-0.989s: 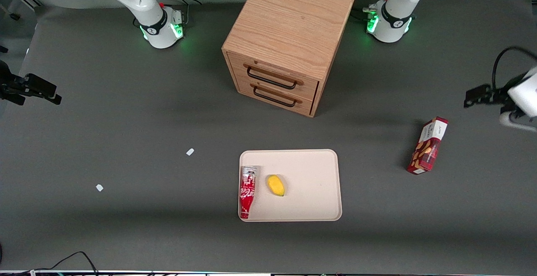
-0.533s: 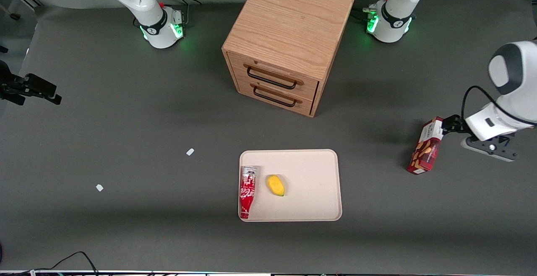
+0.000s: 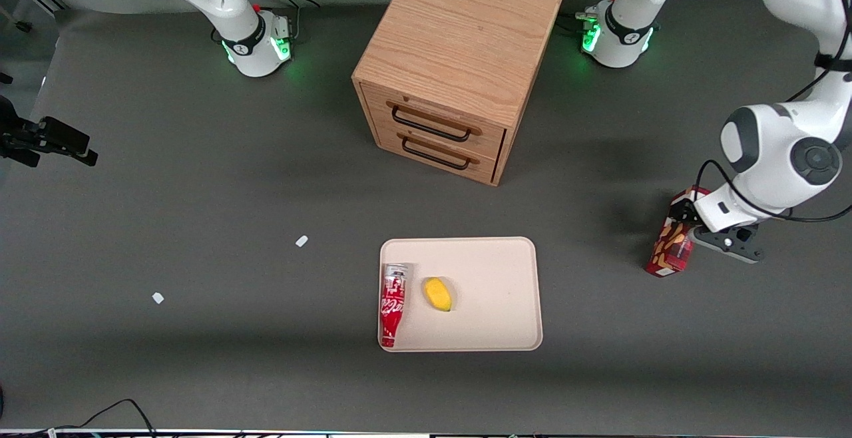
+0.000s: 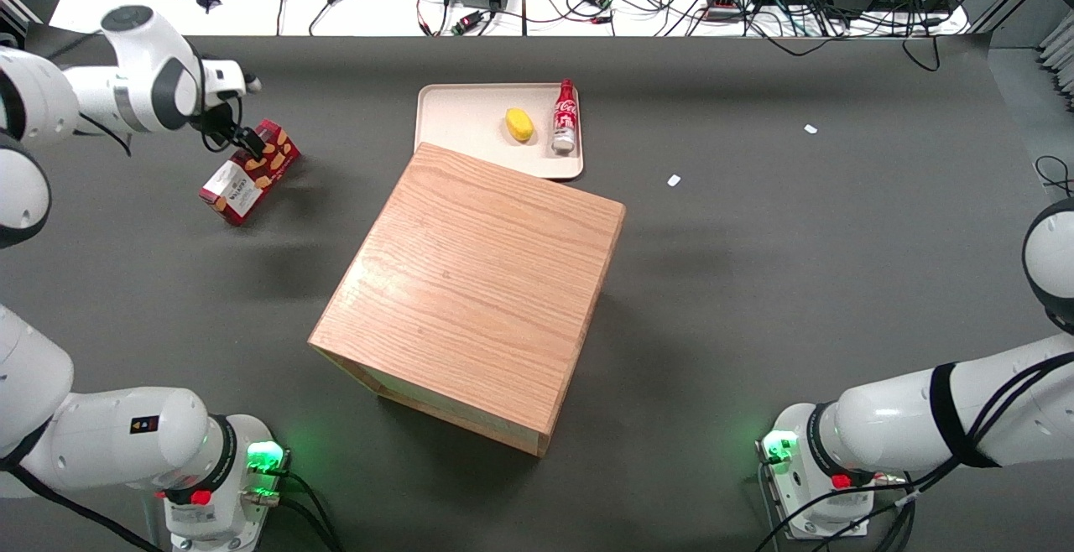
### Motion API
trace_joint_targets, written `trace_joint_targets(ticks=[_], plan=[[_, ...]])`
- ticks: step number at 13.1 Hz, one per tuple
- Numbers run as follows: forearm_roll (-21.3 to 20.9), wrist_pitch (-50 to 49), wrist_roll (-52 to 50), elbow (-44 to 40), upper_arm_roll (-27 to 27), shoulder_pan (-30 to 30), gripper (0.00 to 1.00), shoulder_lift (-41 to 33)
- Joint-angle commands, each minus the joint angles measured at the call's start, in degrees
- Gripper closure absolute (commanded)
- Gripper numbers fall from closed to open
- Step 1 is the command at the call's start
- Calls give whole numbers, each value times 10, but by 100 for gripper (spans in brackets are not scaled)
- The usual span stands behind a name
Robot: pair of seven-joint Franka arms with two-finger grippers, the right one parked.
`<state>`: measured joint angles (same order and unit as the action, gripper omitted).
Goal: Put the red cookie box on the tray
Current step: 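Close the left gripper on the cookie box's end and lift it upright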
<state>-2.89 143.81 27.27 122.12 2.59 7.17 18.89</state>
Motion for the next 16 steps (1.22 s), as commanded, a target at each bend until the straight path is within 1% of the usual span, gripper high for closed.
trace_joint_targets(ticks=[1, 2, 3, 5, 7, 8, 11, 13, 16], plan=[[-9, 33, 6, 20, -5, -6, 0, 8], [-9, 32, 6, 20, -9, -7, 0, 10], [-9, 32, 6, 20, -10, -8, 5, 11], [-9, 25, 6, 20, -11, -8, 53, 12], [-9, 19, 6, 20, -10, -8, 91, 12], [-9, 12, 6, 19, -10, -8, 100, 12], [-4, -28, -2, 6, -10, -8, 100, 11], [0, -72, -5, -22, -10, -9, 100, 4], [2, -208, -5, -131, -9, -15, 100, 1]])
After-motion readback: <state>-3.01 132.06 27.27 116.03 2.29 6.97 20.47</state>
